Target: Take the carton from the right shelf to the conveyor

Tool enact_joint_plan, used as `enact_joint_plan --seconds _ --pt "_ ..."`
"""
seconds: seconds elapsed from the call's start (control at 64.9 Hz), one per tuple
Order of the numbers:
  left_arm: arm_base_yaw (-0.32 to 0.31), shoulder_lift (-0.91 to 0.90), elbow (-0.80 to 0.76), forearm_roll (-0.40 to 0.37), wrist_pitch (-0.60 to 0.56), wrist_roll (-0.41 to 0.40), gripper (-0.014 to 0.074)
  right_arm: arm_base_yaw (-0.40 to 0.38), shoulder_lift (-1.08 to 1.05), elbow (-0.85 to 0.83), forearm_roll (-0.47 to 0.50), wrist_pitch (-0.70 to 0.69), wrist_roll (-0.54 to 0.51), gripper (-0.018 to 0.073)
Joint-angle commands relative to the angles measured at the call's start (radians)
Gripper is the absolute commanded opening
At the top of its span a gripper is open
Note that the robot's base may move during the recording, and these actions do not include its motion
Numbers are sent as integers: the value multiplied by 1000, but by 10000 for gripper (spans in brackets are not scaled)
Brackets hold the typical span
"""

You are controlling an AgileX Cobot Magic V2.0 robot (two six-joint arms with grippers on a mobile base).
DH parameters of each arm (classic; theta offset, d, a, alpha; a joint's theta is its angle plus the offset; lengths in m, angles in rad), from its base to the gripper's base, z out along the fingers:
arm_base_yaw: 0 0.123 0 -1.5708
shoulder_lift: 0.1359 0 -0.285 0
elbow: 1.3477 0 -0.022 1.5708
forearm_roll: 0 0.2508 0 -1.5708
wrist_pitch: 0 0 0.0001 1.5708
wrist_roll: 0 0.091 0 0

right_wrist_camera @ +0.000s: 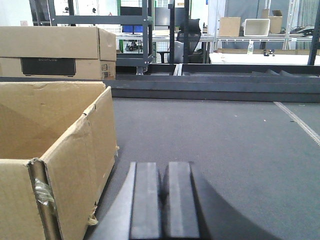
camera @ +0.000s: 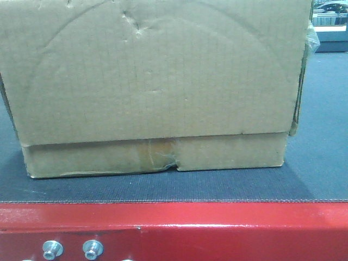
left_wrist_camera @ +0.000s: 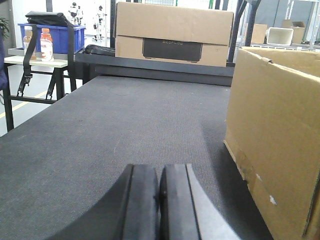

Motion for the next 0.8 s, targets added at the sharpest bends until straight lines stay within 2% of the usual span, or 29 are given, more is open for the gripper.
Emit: enact_joint_plan --seconds 0.0,0.277,0.432,0.586,0.786 --pt "4 -6 -1 -1 -22 7 3 -7 -7 3 -11 -24 -3 -61" --pt "4 -6 -1 -1 -22 7 3 -11 -7 5 -21 -24 -3 -61" --pt "4 -6 -1 -1 -22 7 3 -104 -9 29 -23 -30 -26 -61" --pt "4 -6 -1 -1 -22 7 3 -172 -52 158 54 -97 -117 -61" --pt "4 -6 -1 -1 -22 7 3 -180 -120 375 110 -220 -125 -61"
